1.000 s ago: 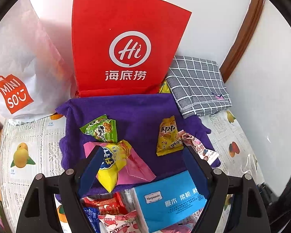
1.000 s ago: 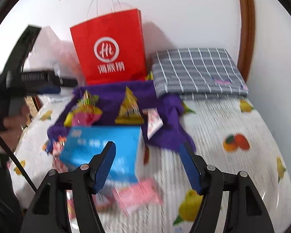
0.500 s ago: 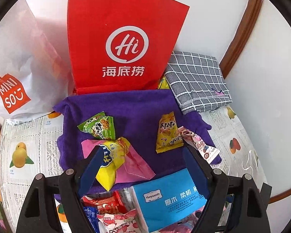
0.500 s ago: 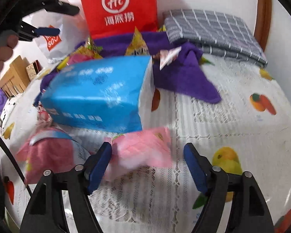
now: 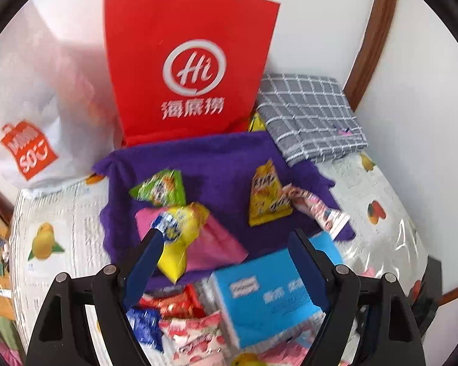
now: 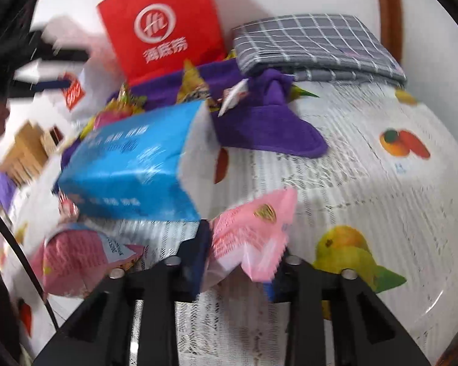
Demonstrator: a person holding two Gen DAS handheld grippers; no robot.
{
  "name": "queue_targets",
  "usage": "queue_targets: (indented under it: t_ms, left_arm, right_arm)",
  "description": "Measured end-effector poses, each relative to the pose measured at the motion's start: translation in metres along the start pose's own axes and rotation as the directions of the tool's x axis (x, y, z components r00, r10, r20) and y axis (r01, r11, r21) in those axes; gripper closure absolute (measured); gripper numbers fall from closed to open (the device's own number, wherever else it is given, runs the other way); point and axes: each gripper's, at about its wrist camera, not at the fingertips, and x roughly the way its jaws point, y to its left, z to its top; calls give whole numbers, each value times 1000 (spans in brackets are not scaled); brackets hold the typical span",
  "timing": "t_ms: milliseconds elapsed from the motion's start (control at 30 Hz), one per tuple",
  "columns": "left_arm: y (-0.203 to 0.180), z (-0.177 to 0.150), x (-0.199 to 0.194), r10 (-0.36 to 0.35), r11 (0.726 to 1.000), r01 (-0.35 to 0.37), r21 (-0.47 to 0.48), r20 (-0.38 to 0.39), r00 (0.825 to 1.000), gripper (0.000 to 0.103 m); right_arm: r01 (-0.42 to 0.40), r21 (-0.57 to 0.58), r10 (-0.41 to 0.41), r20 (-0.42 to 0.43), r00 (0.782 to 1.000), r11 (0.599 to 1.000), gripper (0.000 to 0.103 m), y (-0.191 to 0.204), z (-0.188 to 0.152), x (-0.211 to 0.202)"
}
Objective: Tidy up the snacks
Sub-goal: 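Grasp the pink candy bag with the right gripper while the left moves toward the dark blue bag, then grasp the dark blue snack bag with the left gripper while the right holds the pink candy bag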
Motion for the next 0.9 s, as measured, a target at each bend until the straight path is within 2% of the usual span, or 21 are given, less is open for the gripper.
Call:
queue_targets:
  t_ms: [267,400,500,567,700,900]
  left_arm:
    - [42,-54,3,60,996,-64,-57,-72,996,20]
    - [60,-76,4,126,989,-132,-62,-90,988,20]
    - [74,-84,7,130,986,-140,-93,-101,986,21]
    - [82,-88,10,120,984,-133,-119,-104,987,22]
    - [90,-94,22,38,989,-51,-139,-98,995,22]
    - [98,-103,44,-46,984,25,-178,-116,992,22]
  right_arm:
    - [13,-11,-13,0,1000,1000,78,5,0,1]
    - [13,-11,-13,0,1000,1000,78,5,0,0]
    - [12,-11,-12,0,1000,1000,78,4,0,0]
    - [11,-9,-11,0,1000,1000,78,5,0,1]
    - [7,-6,-7,1,1000,1000,78,3,-1,0]
    - [3,-3,-3,2,1000,1000,78,2,-1,0]
